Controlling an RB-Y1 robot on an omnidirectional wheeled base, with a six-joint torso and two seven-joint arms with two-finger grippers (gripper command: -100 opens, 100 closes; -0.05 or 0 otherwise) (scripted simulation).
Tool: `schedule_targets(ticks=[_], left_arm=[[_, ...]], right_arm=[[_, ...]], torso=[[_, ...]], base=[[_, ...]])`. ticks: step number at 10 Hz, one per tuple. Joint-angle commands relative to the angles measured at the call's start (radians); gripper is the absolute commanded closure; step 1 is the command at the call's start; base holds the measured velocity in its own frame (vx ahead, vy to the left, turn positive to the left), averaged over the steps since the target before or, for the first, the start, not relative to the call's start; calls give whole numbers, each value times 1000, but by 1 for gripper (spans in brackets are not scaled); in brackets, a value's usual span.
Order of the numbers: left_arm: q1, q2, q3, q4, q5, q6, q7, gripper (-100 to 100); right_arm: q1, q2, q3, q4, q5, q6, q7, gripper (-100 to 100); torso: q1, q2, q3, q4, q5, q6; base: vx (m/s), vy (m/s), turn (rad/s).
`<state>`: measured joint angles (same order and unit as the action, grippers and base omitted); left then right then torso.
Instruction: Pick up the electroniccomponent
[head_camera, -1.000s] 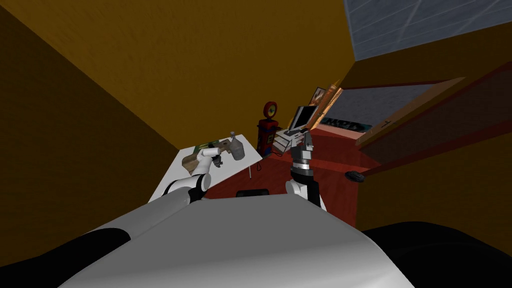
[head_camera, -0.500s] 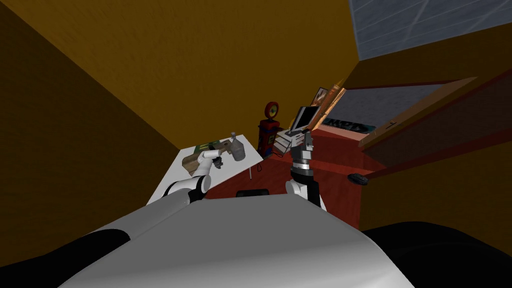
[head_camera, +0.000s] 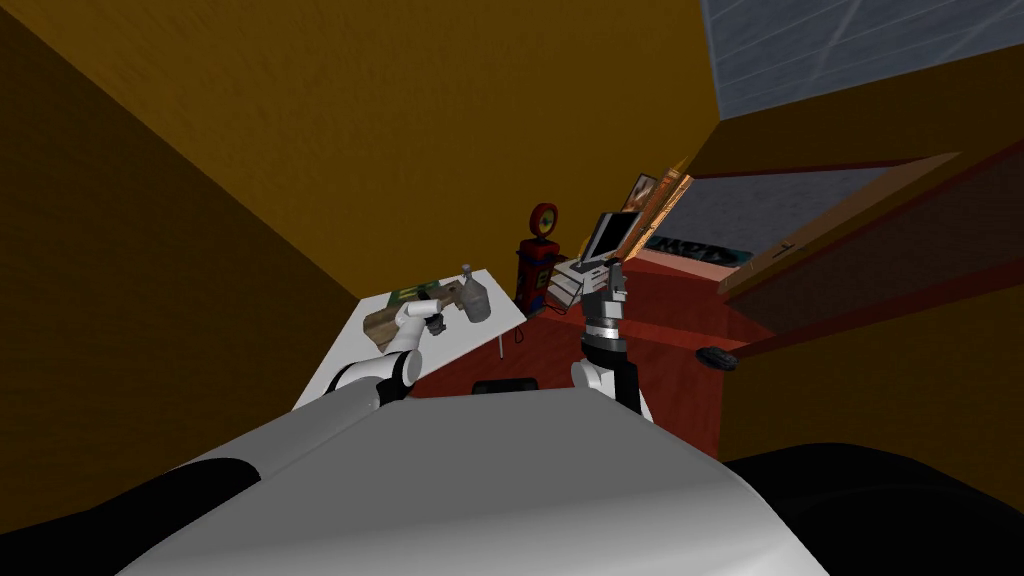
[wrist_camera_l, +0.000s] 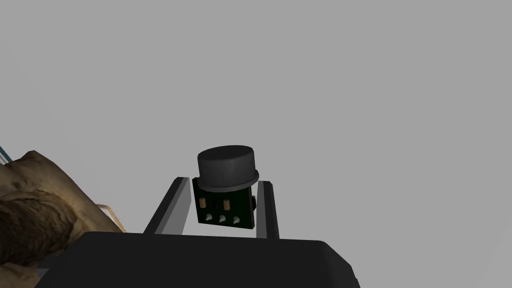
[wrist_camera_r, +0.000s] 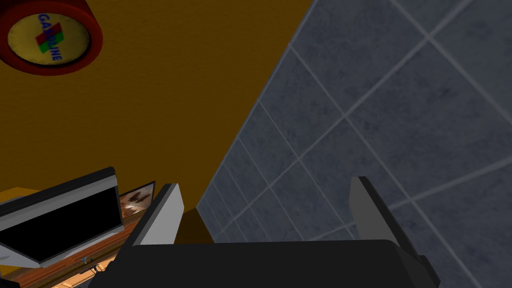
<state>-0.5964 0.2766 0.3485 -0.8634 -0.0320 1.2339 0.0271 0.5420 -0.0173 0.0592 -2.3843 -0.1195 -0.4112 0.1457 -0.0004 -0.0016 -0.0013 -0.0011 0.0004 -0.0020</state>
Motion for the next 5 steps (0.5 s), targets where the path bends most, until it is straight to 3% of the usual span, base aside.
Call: schedule_targets(ticks=[1,2,3,5], left_arm=[[0,0,0,0,0,0,0,100],[0,0,0,0,0,0,0,0],[-11,2,4,-12,-4,28,4,100],[-23,6,11,-33,-10,64,8,100]], right_arm=[[0,0,0,0,0,0,0,0],[0,0,0,0,0,0,0,0],[0,0,0,0,0,0,0,0],[0,0,0,0,0,0,0,0]], torso=[[0,0,0,0,0,0],[0,0,0,0,0,0],[0,0,0,0,0,0],[0,4,2,1,0,1]], base=[[0,0,0],[0,0,0],[-36,0,-42],[-61,3,-54]])
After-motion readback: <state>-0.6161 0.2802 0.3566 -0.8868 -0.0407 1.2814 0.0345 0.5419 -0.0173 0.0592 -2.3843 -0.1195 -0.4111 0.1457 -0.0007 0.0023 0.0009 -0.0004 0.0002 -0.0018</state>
